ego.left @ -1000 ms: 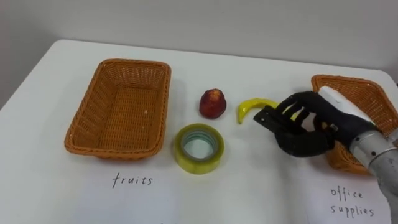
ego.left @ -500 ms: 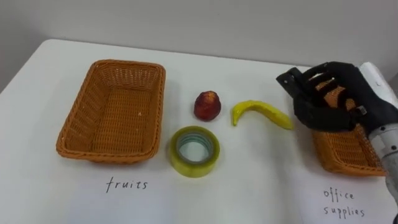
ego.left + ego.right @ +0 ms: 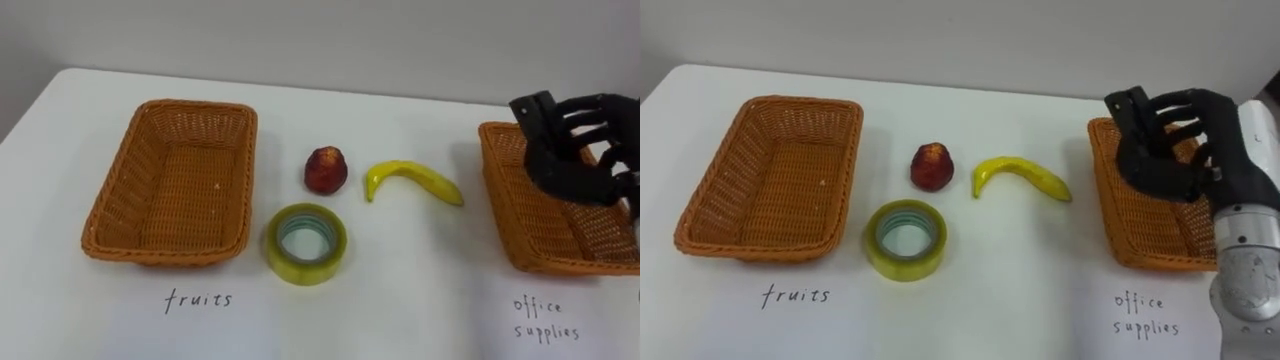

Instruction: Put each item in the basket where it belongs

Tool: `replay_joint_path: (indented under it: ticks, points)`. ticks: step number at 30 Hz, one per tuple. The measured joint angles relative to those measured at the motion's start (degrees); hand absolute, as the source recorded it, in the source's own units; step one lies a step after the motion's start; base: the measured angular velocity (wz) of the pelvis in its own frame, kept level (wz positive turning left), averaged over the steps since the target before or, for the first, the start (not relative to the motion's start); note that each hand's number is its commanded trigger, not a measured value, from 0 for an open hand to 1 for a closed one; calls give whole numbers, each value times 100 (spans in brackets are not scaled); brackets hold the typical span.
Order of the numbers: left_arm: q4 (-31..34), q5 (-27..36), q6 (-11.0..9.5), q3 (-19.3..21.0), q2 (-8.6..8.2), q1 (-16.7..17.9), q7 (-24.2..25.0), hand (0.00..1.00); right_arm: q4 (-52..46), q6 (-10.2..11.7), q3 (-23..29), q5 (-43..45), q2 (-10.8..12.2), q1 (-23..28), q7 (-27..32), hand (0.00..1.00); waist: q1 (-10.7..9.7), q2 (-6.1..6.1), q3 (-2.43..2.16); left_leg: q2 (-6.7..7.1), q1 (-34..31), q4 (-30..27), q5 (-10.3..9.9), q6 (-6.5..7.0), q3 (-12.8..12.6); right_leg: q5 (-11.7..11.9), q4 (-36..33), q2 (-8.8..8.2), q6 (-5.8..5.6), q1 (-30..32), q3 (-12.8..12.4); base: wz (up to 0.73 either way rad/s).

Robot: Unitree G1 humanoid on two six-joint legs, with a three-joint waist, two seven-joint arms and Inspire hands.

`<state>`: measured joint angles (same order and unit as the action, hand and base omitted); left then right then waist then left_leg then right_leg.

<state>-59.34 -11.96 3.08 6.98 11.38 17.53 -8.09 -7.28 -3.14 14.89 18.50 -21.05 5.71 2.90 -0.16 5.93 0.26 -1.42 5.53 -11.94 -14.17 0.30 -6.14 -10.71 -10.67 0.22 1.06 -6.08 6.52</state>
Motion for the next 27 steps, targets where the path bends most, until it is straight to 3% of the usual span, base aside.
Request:
replay_joint_path:
  ticks: [13,27]
  points:
    - [25,2,57,1,-3,26,-40,0,526,44,0,-16,1,2,153,100,-151,-47,-17,-5,-2,9,1,2,-6,0,2,2,-1,21,12,0]
    - [22,9,57,-38,-5,67,-25,0,874,53,-13,-5,1,2,148,100,-112,-56,-16,-3,1,-34,1,2,-9,0,-22,-5,-1,1,14,0]
